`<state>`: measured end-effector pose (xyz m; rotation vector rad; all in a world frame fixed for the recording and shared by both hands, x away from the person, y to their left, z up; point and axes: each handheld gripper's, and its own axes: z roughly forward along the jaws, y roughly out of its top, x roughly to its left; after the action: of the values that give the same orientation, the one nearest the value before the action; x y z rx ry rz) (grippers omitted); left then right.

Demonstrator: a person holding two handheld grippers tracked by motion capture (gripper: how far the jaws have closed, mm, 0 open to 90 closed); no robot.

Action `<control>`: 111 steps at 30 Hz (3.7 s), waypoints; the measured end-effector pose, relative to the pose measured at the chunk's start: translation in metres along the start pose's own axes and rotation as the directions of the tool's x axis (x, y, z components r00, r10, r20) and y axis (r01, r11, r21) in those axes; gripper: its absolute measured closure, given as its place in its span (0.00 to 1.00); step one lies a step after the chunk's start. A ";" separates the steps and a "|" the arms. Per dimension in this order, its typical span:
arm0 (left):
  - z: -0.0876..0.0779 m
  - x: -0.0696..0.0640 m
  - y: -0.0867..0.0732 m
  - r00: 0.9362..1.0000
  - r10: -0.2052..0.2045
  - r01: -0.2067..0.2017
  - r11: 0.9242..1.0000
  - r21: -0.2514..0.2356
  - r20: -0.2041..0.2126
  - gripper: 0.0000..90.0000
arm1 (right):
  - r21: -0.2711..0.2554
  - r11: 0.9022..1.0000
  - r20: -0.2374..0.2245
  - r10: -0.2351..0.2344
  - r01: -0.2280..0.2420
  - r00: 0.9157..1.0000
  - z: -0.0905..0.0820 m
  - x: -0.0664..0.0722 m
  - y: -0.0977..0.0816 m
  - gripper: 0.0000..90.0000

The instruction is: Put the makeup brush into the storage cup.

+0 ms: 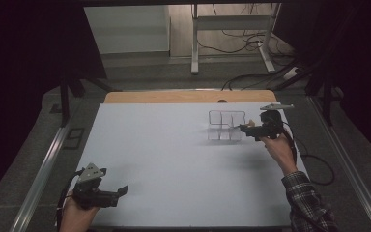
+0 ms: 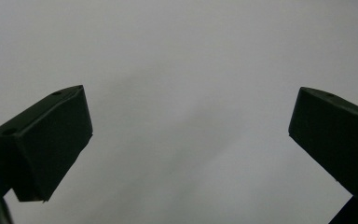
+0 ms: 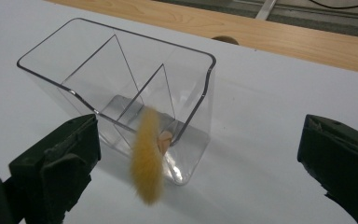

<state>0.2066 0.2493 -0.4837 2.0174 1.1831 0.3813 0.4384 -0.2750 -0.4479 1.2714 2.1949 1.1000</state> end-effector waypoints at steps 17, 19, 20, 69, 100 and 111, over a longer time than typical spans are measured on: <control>0.000 0.001 -0.001 1.000 -0.007 0.007 1.000 -0.001 -0.004 0.00 | 0.022 0.999 -0.013 -0.043 0.043 0.999 -0.007 0.004 -0.006 0.00; 0.000 0.001 -0.001 1.000 -0.009 0.009 1.000 -0.001 -0.004 0.00 | 0.025 0.999 -0.011 -0.046 0.046 0.999 -0.008 0.004 -0.007 0.00; 0.000 0.001 -0.001 1.000 -0.010 0.010 1.000 -0.001 -0.003 0.00 | 0.026 0.998 -0.014 -0.050 0.050 0.999 -0.009 0.004 -0.008 0.00; 0.002 0.003 -0.002 0.999 -0.028 0.029 0.999 0.026 -0.019 0.00 | 0.055 0.992 -0.033 -0.115 0.117 0.993 -0.033 0.022 -0.031 0.00; 0.003 0.003 -0.002 0.999 -0.028 0.029 0.999 0.032 -0.018 0.00 | 0.065 0.990 -0.054 -0.123 0.127 0.991 -0.053 0.025 -0.048 0.00; 0.003 0.003 -0.002 0.999 -0.030 0.030 0.999 0.032 -0.018 0.00 | 0.062 0.989 -0.052 -0.127 0.131 0.991 -0.062 0.025 -0.053 0.00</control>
<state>0.2091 0.2509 -0.4873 2.0250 1.2361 0.3682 0.3560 -0.2960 -0.4487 1.1222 2.3303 1.0256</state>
